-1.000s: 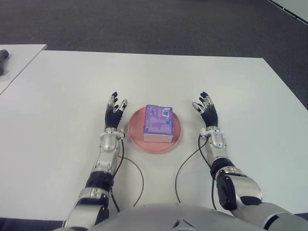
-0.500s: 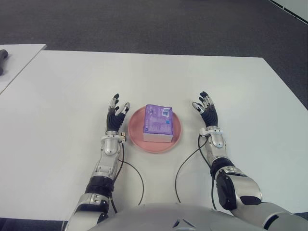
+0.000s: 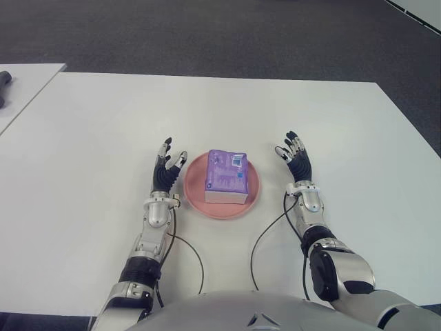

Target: Put the tissue paper into the plate.

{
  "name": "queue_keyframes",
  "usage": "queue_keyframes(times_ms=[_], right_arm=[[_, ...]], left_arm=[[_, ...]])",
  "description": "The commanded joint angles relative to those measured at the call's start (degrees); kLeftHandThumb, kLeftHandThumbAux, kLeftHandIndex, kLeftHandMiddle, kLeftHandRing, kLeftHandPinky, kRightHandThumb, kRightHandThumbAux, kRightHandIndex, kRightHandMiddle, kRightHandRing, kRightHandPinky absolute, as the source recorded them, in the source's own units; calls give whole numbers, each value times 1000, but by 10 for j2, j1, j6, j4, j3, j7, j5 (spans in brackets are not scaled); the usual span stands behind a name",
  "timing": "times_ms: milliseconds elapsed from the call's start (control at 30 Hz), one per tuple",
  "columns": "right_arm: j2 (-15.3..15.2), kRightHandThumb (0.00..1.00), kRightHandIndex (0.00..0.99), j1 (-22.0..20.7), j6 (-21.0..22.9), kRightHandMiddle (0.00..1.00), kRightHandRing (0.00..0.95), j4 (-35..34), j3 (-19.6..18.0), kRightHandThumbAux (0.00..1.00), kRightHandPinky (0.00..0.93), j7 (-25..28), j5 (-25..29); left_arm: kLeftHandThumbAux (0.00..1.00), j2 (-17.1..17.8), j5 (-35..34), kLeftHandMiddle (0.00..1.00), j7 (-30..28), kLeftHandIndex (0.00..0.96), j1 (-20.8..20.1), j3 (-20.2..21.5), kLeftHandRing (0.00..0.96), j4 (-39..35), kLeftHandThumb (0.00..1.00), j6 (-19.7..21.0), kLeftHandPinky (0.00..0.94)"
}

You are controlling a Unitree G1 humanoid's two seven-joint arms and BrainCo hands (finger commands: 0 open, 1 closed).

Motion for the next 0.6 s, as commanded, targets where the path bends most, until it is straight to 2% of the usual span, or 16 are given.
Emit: queue_keyframes(times_ms=[33, 600], right_arm=[[8, 48, 0, 32, 25, 0, 0, 23, -1, 587, 0, 3, 5], [8, 48, 0, 33, 25, 0, 0, 23, -2, 587, 0, 4, 5]], left_arm=[[445, 6, 12, 0, 3, 0, 11, -7, 0, -2, 0, 11, 0], [439, 15, 14, 0, 6, 0, 15, -8, 0, -3, 0, 15, 0]])
